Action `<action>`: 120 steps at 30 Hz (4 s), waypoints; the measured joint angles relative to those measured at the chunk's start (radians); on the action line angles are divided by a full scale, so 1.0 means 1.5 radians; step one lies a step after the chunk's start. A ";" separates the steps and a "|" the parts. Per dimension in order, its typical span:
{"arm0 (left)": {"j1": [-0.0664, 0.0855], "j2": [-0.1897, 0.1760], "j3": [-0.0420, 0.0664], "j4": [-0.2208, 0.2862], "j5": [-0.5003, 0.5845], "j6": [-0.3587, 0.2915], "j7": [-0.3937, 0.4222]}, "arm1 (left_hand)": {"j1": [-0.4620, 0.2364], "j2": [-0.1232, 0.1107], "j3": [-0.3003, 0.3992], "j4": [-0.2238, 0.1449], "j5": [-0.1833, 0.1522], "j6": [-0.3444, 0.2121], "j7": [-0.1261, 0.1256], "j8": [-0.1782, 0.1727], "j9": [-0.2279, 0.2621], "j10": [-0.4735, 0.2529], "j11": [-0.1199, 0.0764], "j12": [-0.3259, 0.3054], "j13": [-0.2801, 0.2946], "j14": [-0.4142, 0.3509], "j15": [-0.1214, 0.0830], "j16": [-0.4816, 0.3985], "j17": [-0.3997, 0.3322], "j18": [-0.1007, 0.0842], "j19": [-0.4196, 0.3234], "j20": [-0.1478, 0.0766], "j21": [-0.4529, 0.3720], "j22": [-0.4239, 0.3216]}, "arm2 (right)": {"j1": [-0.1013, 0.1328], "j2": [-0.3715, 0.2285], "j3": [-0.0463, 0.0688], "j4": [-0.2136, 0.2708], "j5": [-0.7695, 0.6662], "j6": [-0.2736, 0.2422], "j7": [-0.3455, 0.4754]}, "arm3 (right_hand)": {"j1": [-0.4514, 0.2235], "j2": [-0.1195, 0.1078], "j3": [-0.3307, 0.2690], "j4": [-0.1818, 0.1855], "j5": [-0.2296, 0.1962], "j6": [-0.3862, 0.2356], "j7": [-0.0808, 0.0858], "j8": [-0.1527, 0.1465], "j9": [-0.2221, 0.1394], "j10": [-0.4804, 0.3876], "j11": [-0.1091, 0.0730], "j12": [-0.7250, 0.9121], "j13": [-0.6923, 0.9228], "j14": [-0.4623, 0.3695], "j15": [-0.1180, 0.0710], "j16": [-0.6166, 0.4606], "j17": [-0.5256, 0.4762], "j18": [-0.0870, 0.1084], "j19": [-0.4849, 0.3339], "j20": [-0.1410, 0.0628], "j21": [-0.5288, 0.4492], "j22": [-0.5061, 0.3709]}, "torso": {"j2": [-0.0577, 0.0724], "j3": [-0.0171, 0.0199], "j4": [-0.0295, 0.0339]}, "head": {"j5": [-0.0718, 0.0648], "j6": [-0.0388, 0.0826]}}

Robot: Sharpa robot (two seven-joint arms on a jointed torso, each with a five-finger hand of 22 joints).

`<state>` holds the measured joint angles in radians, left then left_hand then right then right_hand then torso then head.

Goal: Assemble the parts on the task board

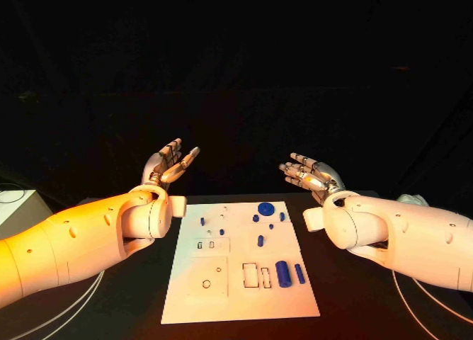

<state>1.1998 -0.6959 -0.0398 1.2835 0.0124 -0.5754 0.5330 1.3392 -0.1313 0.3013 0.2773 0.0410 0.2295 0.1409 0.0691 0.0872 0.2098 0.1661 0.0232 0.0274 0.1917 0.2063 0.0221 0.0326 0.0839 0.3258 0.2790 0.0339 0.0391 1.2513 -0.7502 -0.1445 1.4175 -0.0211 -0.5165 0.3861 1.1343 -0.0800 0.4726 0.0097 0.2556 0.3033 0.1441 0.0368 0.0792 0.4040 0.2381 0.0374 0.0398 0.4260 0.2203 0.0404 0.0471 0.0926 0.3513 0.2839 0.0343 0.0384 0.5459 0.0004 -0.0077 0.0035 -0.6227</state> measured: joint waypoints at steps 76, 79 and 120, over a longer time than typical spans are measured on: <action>0.029 -0.277 0.004 0.363 -0.088 0.211 -0.059 | -0.010 -0.035 0.146 -0.106 0.006 0.402 0.048 0.108 0.089 0.584 -0.013 0.033 0.030 0.571 -0.093 0.545 0.393 0.057 0.500 -0.081 0.498 0.263 | 0.087 0.059 -0.012 -0.083 -1.059 0.179 -0.326 | 0.091 -0.120 0.053 0.006 -0.041 0.448 0.001 0.080 0.126 0.503 -0.104 0.019 0.032 0.693 -0.153 0.836 0.752 0.010 0.739 -0.137 0.776 0.674 | 0.153 -0.0217 0.0519 | -0.050 0.008; 0.030 -0.278 0.004 0.363 -0.089 0.212 -0.060 | -0.010 -0.035 0.146 -0.106 0.006 0.402 0.048 0.108 0.089 0.584 -0.013 0.031 0.030 0.571 -0.093 0.545 0.394 0.057 0.500 -0.081 0.503 0.265 | 0.086 0.061 -0.012 -0.084 -1.063 0.183 -0.329 | 0.091 -0.120 0.052 0.007 -0.041 0.448 0.001 0.080 0.128 0.503 -0.104 0.019 0.034 0.693 -0.153 0.841 0.756 0.010 0.739 -0.137 0.782 0.679 | 0.156 -0.0222 0.0529 | -0.051 0.008; 0.035 -0.280 0.004 0.363 -0.091 0.215 -0.074 | -0.013 -0.032 0.146 -0.106 0.006 0.402 0.048 0.106 0.088 0.580 -0.013 0.031 0.030 0.569 -0.091 0.548 0.394 0.057 0.495 -0.081 0.511 0.271 | 0.081 0.058 -0.009 -0.062 -1.074 0.112 -0.342 | 0.115 -0.075 0.091 0.005 -0.073 0.526 -0.024 0.156 0.206 0.570 -0.113 0.029 0.064 0.694 -0.169 0.872 0.777 0.004 0.734 -0.141 0.828 0.742 | 0.183 -0.0250 0.0568 | -0.056 0.030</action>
<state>1.2528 -1.1165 -0.0340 1.8273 -0.1243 -0.2530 0.4226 1.3204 -0.1796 0.5203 0.1186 0.0497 0.8331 0.2123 0.2276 0.2197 1.0791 0.1465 0.0690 0.0729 1.0451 0.0700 0.8441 0.6239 0.1692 1.0683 0.1574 0.8010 0.4463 1.3720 -0.6633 -0.1588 1.3251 -1.6317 -0.3480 -0.1274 1.3073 -0.1932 0.6086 0.0166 0.1464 1.0923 0.1078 0.2708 0.3886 1.2586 0.0693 0.0811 0.1362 1.4668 -0.0325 1.3482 1.2126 0.0985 1.4518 0.0717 1.2760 1.1514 0.8205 -0.0371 0.0776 -0.0805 -0.5784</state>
